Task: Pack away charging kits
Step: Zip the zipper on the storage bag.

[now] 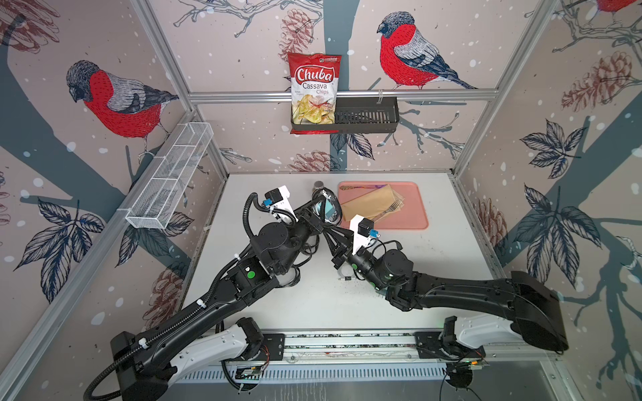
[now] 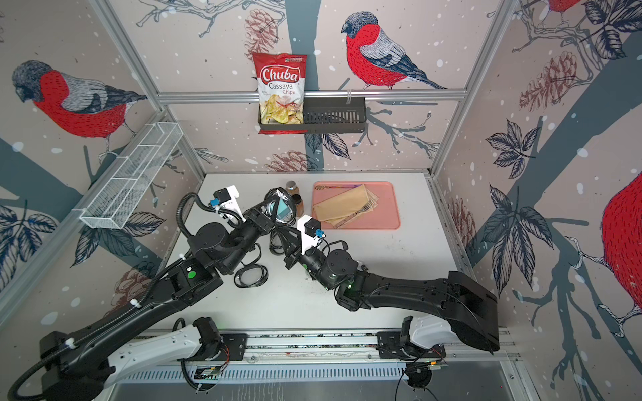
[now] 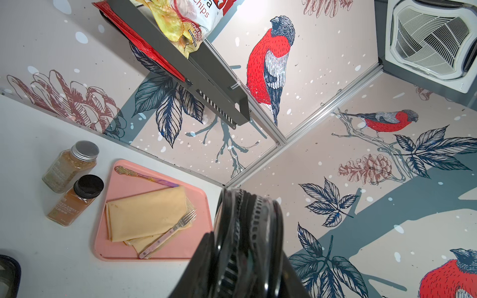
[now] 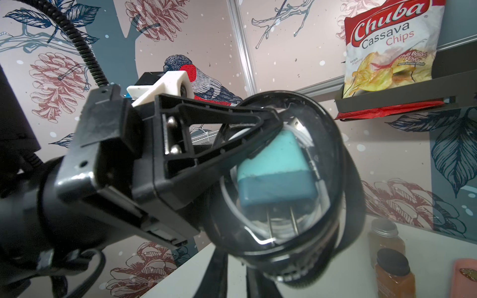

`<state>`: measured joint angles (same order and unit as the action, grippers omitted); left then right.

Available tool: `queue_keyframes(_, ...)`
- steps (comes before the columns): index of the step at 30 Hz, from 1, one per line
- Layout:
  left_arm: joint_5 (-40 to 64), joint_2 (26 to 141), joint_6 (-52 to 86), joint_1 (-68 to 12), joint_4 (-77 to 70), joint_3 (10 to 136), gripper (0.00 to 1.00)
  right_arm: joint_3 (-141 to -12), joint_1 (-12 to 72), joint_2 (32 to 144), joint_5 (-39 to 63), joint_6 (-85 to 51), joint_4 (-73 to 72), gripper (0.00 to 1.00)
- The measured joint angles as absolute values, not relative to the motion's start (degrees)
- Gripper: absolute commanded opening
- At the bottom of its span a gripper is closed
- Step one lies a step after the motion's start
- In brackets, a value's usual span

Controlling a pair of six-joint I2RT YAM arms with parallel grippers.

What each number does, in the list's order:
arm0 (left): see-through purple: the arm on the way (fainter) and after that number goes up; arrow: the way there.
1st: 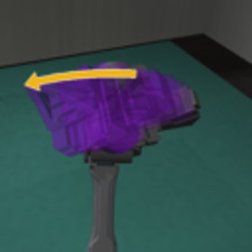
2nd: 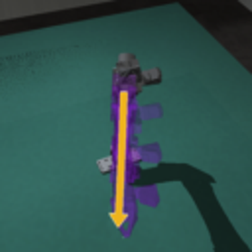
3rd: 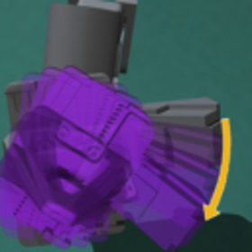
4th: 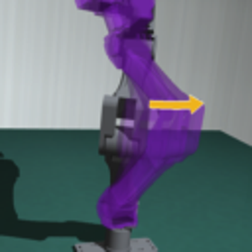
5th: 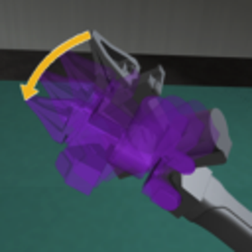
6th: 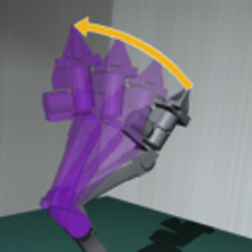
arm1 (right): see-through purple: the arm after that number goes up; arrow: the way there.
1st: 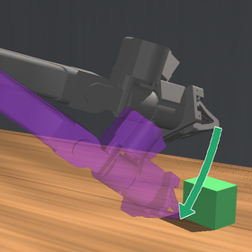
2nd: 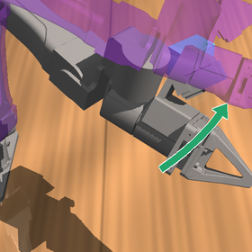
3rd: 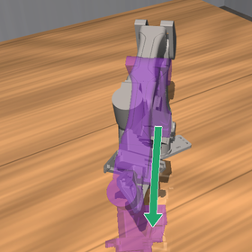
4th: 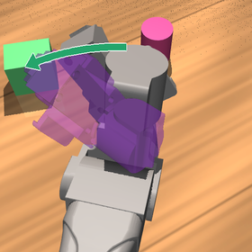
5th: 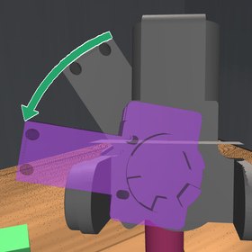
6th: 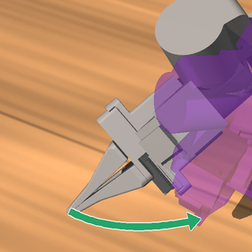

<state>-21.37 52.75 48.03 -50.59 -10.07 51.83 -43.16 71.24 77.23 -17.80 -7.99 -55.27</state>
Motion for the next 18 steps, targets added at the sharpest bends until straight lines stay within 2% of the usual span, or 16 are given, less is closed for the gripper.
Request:
queue_keyframes(4, -21.4, 52.7, 48.1, -50.6, -10.3, 51.8, 0.00, -43.4, 71.2, 77.3, -18.0, -8.9, -54.9, 0.00)
queue_keyframes(18, -22.2, 47.9, 48.0, -50.7, -7.5, 49.5, 0.00, -38.0, 71.0, 74.3, -18.2, -8.8, -55.8, 0.00)
